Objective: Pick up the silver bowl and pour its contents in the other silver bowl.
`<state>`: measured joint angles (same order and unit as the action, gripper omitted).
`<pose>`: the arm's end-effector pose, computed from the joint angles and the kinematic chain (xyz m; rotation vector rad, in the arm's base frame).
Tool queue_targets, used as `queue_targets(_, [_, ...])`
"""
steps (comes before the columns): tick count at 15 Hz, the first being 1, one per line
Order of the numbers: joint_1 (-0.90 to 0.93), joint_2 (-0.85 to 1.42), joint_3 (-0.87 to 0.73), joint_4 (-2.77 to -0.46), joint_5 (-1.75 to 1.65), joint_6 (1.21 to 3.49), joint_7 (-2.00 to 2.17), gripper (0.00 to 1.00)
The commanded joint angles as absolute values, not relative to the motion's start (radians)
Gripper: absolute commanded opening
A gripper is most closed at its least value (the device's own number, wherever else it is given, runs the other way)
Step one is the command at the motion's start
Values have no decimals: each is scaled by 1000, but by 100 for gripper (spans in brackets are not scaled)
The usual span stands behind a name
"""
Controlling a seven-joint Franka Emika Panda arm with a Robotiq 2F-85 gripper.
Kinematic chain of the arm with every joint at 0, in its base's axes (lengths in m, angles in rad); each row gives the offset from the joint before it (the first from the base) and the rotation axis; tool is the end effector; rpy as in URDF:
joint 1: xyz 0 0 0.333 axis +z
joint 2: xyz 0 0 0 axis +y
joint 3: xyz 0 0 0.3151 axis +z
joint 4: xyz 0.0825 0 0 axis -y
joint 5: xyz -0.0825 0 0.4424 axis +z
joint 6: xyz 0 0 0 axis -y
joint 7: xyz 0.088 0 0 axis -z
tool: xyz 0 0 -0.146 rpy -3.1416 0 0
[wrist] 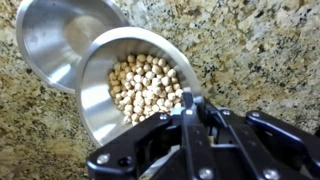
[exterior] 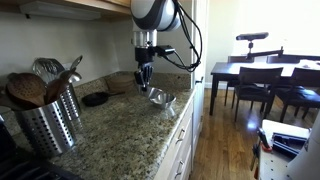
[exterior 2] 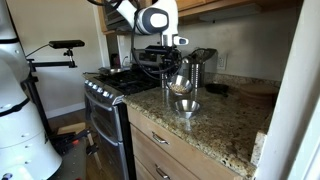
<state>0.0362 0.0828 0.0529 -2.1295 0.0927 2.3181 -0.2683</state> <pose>0.6123 0.0591 0.3059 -3.0370 -0.4552 -0.1723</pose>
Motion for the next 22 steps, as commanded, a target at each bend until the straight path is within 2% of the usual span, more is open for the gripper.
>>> queue_targets(1, [10, 42, 42, -2183, 161, 2365, -336, 7])
queue_targets(22, [-50, 36, 18, -2199, 491, 2419, -607, 7])
